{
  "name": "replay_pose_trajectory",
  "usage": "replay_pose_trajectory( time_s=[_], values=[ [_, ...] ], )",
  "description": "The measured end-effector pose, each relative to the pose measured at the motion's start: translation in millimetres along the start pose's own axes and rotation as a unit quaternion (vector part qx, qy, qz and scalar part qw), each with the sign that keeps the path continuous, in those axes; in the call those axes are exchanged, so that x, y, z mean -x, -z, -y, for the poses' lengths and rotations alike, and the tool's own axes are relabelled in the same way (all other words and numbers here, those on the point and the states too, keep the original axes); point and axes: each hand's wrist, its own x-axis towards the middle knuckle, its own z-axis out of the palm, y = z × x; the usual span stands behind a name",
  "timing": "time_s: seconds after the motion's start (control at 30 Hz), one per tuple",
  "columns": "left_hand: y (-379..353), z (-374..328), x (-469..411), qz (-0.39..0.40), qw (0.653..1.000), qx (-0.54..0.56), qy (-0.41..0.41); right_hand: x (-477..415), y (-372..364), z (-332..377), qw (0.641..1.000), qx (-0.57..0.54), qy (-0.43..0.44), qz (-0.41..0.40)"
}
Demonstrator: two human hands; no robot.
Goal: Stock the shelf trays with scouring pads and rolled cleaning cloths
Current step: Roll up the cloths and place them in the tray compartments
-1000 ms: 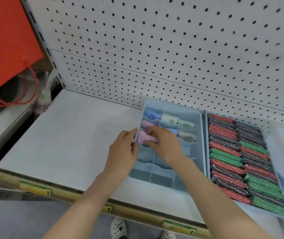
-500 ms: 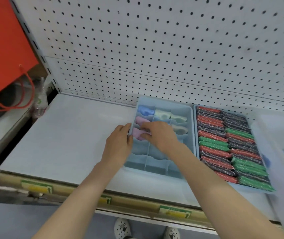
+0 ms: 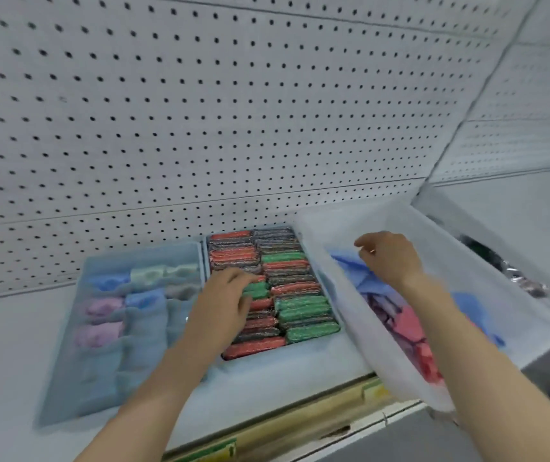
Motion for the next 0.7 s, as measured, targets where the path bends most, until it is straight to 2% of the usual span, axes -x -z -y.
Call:
replay_pose_trajectory(
  time_s=[0.07, 0.13, 0.23, 0.3, 0.37, 0.5, 0.57, 0.63, 0.7],
  values=[
    [-17.0, -19.6, -10.1, 0.020, 0.999, 0.010, -0.023, -16.8, -12.0, -38.1, 0.997, 0.046, -0.036, 0.046],
    [-31.5, -30.7, -15.9, 0.045, 0.998, 0.006, -0.031, -29.9, -27.6, -59.9, 0.994, 0.077, -0.028, 0.074],
    [-44.7, -37.1, -16.6, 0.080, 0.996, -0.025, -0.011, -47.2, -51.3, -68.1, 0.994, 0.024, 0.003, 0.111],
    [-46.7, -39.1, -15.9, 0.090, 0.995, -0.031, 0.005, -56.4, -63.6, -67.2, 0.987, 0.032, 0.011, 0.157],
    [-45.2, -40.1, -15.6, 0.097, 0.995, -0.026, 0.012, -65.3, -71.6, -68.1, 0.989, 0.033, -0.005, 0.143],
    [-36.8, -38.1, -18.5, 0.129, 0.991, 0.003, 0.037, -78.0, -54.3, -60.3, 0.991, -0.111, -0.007, 0.067],
    [-32.3, -38.9, -21.2, 0.143, 0.988, 0.010, 0.052, -80.7, -45.5, -54.1, 0.989, -0.135, 0.014, 0.054],
    [-29.3, -41.0, -22.8, 0.154, 0.986, 0.011, 0.056, -78.3, -48.7, -54.9, 0.991, -0.077, 0.011, 0.111],
    [-27.2, -42.6, -21.9, 0.164, 0.985, 0.010, 0.058, -71.2, -64.9, -64.3, 0.983, 0.053, 0.000, 0.176]
  ],
)
